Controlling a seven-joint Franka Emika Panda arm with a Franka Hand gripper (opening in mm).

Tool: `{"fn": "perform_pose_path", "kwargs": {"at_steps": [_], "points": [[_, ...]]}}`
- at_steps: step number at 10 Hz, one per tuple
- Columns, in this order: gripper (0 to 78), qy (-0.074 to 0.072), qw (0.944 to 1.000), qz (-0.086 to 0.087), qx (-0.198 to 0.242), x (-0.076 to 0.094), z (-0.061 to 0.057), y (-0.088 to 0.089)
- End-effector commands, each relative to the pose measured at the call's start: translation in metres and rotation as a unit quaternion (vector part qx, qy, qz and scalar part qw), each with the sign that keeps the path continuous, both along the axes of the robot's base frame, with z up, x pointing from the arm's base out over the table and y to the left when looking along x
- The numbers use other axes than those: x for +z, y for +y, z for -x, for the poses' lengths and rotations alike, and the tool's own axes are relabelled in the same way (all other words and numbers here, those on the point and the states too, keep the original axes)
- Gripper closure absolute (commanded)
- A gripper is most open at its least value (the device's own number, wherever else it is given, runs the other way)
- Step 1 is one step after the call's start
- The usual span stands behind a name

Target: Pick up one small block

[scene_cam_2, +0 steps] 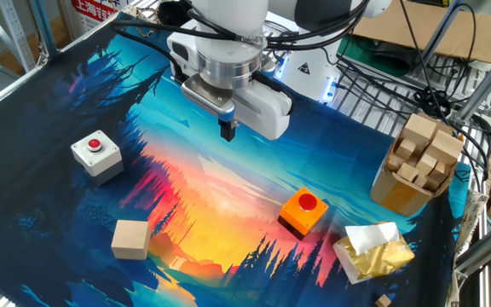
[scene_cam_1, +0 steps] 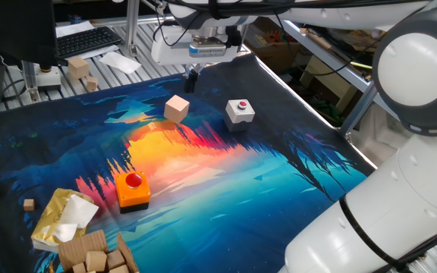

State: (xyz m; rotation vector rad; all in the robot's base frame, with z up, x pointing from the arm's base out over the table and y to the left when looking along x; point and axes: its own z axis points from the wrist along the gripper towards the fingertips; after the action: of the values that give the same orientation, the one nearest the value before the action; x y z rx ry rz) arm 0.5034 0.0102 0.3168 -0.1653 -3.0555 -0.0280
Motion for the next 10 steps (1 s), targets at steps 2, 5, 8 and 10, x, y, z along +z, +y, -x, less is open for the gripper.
{"fn": "perform_pose_path", "kwargs": {"at_steps": [2, 5, 8, 10], "points": [[77.6, -0.007, 0.9986, -0.021, -0.049, -0.012, -0.034, 0.004], [77.6, -0.008, 0.9986, -0.021, -0.049, -0.013, -0.034, 0.004], [77.6, -0.010, 0.9986, -0.018, -0.049, -0.013, -0.040, 0.004], [77.6, -0.014, 0.9988, -0.016, -0.044, -0.023, -0.059, -0.002]]}}
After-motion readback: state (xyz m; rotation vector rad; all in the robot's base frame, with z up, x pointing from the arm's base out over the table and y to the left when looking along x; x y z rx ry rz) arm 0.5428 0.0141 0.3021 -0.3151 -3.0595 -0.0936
